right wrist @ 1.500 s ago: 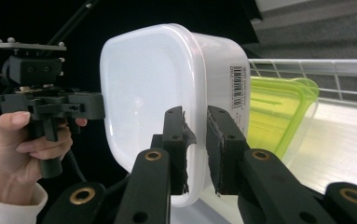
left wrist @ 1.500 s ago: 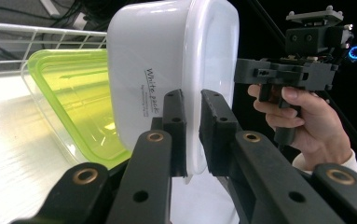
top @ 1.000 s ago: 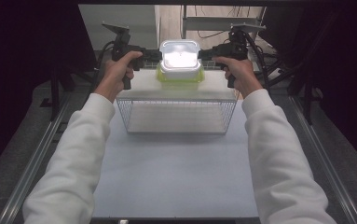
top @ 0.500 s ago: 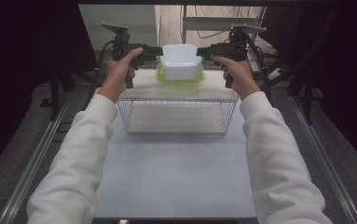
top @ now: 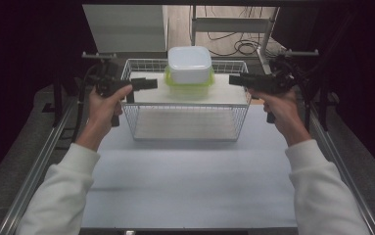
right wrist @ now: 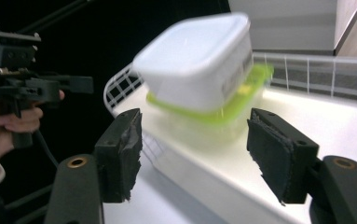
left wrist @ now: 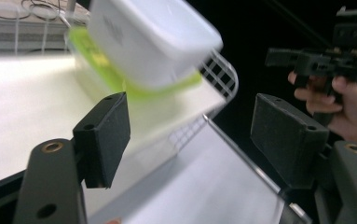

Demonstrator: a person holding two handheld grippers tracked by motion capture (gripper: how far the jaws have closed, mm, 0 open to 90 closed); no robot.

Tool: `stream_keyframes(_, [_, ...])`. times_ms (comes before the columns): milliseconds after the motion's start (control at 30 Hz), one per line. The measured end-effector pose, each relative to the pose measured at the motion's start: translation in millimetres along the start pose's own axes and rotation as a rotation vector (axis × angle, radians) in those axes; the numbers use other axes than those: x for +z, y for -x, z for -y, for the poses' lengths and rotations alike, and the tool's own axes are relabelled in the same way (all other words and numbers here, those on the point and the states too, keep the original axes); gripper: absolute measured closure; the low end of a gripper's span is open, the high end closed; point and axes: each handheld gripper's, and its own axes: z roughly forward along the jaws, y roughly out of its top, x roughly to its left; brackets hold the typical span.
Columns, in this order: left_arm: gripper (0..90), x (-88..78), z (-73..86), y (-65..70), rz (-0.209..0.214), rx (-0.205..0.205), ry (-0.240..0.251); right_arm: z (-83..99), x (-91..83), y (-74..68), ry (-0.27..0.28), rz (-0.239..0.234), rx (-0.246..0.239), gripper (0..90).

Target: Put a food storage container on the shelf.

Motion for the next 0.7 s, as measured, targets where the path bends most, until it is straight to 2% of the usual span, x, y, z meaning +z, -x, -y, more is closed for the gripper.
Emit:
stream_keyframes(100, [26.0, -5.7, 29.2, 4.0, -0.029, 0.025, -0.020, 28.8, -15.6, -5.0, -0.008, 0.024, -0.052, 32.1])
stream_keyframes(167, [24.7, -9.0, 54.6, 4.5, -0.040, 0.031, -0.041, 50.5, -23.7, -7.6, -0.017, 0.025, -0.069, 30.5])
stream_keyframes(267, [23.6, -10.7, 85.5, 4.5, -0.058, 0.033, -0.071, 82.0, -29.6, -9.0, -0.041, 0.018, -0.073, 29.0])
stream_keyframes(333, [22.4, -9.6, 109.3, 4.4, -0.075, 0.038, -0.113, 104.7, -31.5, -8.8, -0.064, 0.032, -0.084, 28.2])
stream_keyframes(467, [21.1, -7.2, 150.1, 2.6, -0.101, 0.026, -0.169, 147.3, -32.6, -1.2, -0.099, 0.047, -0.062, 27.0])
stream_keyframes(567, [20.3, -3.1, 167.6, 1.0, -0.117, 0.019, -0.203, 167.8, -29.3, 4.4, -0.120, 0.046, -0.039, 26.2])
stream_keyframes(633, [19.7, -0.3, 171.4, 0.4, -0.121, 0.021, -0.231, 174.5, -27.2, 4.9, -0.138, 0.052, -0.029, 25.4])
stream_keyframes(700, [19.4, -0.6, 170.7, 0.8, -0.123, 0.016, -0.218, 176.4, -26.1, 4.4, -0.134, 0.060, -0.038, 24.3])
